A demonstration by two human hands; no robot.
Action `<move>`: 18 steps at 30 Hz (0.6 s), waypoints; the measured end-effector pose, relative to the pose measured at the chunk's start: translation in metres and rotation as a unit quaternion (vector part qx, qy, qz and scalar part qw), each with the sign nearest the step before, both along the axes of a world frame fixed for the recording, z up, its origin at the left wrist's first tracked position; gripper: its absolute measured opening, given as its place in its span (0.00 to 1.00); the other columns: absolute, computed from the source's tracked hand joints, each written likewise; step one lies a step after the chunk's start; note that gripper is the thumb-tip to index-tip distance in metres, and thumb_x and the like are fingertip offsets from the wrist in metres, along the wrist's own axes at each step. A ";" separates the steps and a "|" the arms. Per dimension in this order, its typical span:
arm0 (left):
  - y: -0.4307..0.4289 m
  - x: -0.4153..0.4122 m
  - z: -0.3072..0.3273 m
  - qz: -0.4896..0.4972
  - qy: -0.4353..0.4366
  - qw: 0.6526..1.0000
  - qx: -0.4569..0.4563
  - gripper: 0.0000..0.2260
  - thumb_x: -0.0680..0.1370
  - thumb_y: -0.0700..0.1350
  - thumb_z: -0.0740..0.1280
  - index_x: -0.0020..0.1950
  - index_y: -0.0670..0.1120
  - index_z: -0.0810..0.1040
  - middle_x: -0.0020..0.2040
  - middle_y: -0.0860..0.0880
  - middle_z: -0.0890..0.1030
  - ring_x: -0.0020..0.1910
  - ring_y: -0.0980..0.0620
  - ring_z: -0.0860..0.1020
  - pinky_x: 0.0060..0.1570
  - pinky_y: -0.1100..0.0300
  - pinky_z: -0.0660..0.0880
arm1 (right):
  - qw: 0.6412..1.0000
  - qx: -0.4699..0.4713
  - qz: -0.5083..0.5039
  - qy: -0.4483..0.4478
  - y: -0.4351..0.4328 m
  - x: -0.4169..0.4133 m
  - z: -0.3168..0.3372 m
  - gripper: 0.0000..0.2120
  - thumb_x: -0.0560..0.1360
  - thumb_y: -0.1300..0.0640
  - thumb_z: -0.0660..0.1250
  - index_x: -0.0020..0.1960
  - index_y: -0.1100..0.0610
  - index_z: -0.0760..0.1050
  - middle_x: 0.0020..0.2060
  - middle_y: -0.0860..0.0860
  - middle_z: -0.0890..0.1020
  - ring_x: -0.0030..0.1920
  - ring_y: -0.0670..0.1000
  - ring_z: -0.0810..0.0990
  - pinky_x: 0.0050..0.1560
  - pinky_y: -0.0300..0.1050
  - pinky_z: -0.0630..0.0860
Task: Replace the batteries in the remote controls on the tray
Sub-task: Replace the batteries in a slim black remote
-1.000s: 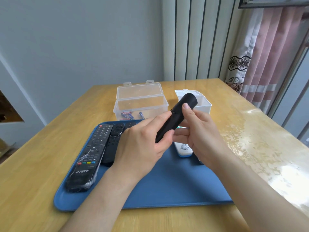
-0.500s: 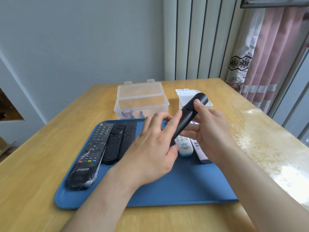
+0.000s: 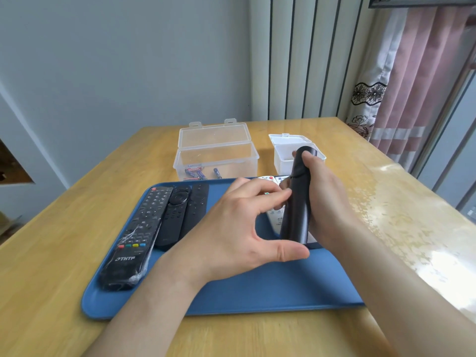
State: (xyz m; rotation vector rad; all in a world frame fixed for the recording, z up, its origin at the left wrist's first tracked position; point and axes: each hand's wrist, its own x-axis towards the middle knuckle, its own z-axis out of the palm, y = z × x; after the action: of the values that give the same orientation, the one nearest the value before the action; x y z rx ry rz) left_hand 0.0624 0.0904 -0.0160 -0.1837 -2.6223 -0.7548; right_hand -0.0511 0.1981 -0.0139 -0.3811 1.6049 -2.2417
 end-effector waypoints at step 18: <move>0.005 -0.005 -0.007 0.021 0.181 0.983 -0.038 0.29 0.65 0.63 0.72 0.54 0.41 0.83 0.50 0.51 0.81 0.46 0.49 0.76 0.48 0.57 0.73 | 0.991 -0.057 0.085 -0.091 0.003 0.015 0.001 0.16 0.82 0.46 0.57 0.61 0.56 0.75 0.32 0.50 0.82 0.27 0.48 0.81 0.24 0.38 0.75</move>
State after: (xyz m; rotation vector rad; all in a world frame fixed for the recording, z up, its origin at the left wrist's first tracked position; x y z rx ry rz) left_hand 0.0576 0.0957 -0.0234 -0.2605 -2.3018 -0.5478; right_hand -0.0359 0.2009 -0.0125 -0.3201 1.3059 -2.1758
